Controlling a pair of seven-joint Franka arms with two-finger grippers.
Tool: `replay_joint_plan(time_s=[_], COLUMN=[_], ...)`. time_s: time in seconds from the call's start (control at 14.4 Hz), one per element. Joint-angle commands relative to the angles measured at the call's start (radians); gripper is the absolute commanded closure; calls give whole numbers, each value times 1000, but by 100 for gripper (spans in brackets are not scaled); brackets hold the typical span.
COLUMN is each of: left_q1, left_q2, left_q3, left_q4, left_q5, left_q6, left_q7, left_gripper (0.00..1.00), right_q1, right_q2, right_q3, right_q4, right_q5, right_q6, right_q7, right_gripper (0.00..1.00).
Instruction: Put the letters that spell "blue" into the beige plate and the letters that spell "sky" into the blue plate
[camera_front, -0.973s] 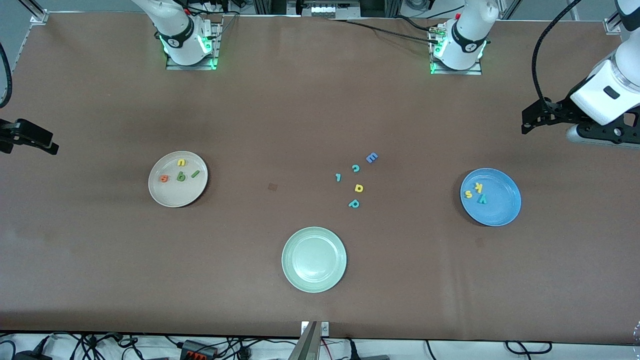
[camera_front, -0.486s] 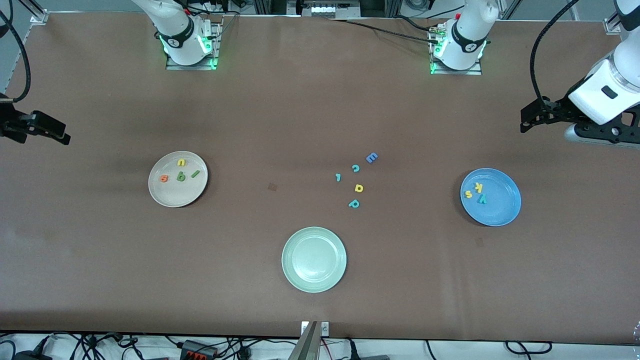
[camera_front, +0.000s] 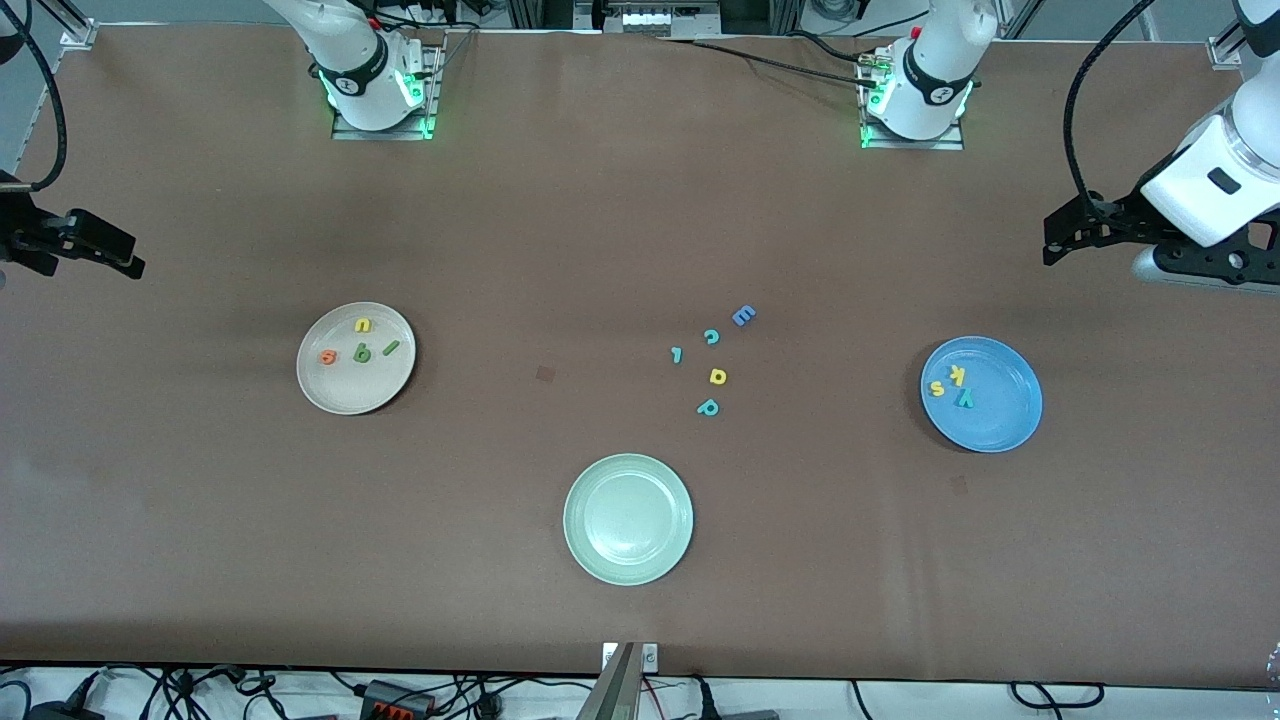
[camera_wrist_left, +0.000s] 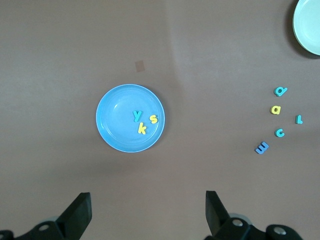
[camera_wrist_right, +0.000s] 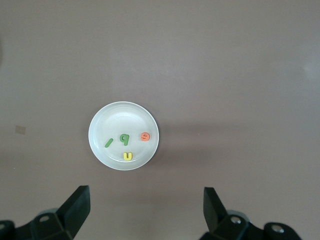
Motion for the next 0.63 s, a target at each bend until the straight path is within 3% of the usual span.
replay_joint_plan(time_s=[0.0, 0.56], left_q1=[0, 0], left_q2=[2, 1], left_q3=[2, 3], left_q4=[22, 26], left_q5=[-7, -13], left_q6=[-25, -46], left_q7=[24, 24], left_gripper=[0, 0], right_q1=[0, -6], right_q2=[-27, -27], right_q3=[6, 3], right_q4=[-25, -27], right_q5=[-8, -13], right_q6=[-9, -34], right_q7=[9, -2], right_gripper=[0, 0])
